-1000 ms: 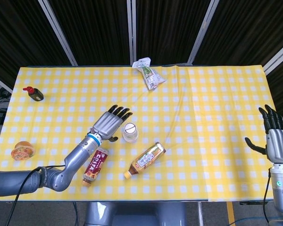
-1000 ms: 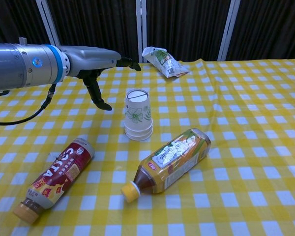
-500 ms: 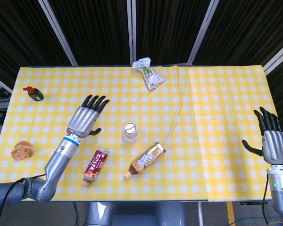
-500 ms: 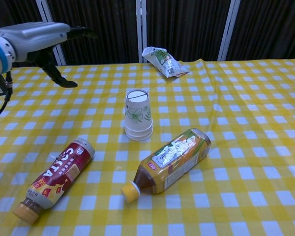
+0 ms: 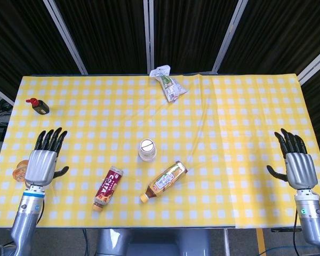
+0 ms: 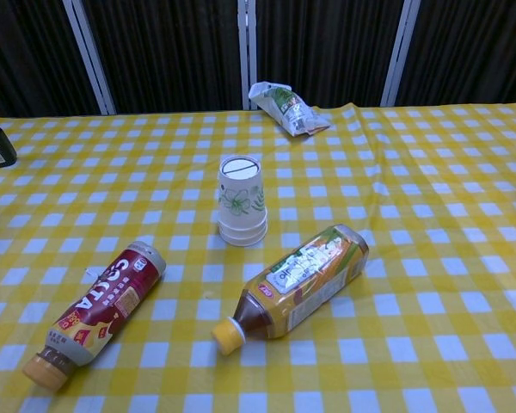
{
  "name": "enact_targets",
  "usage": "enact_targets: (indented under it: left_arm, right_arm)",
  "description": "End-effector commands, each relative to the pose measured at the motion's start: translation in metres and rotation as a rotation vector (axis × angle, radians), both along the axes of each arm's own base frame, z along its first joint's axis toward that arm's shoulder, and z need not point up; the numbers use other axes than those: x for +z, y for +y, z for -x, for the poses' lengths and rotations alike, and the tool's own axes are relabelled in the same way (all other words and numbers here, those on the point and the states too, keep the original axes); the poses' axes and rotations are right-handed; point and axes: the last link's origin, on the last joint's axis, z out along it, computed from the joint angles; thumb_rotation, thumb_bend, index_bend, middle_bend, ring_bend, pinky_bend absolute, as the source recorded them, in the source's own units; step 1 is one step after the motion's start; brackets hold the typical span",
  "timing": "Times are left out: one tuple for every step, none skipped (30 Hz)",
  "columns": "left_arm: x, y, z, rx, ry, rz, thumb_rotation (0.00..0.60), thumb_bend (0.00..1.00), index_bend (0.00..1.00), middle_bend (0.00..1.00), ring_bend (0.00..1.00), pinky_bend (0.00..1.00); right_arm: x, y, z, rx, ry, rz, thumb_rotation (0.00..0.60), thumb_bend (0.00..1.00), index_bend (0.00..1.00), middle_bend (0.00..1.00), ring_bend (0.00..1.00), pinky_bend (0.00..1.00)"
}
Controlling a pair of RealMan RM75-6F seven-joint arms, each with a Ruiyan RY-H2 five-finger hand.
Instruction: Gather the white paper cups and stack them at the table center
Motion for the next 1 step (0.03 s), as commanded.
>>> enact_targets:
  left_arm:
    - [0.0075, -0.0229, 0.0180, -0.003, 0.003, -0.015, 0.600, 0.00, 0.00, 0.00, 0.00, 0.00]
  right_arm:
    - [-0.0020, 0.0097, -0.0074, 0.016, 0.009, 0.002, 0.600, 0.12, 0.05, 0.00, 0.00, 0.00]
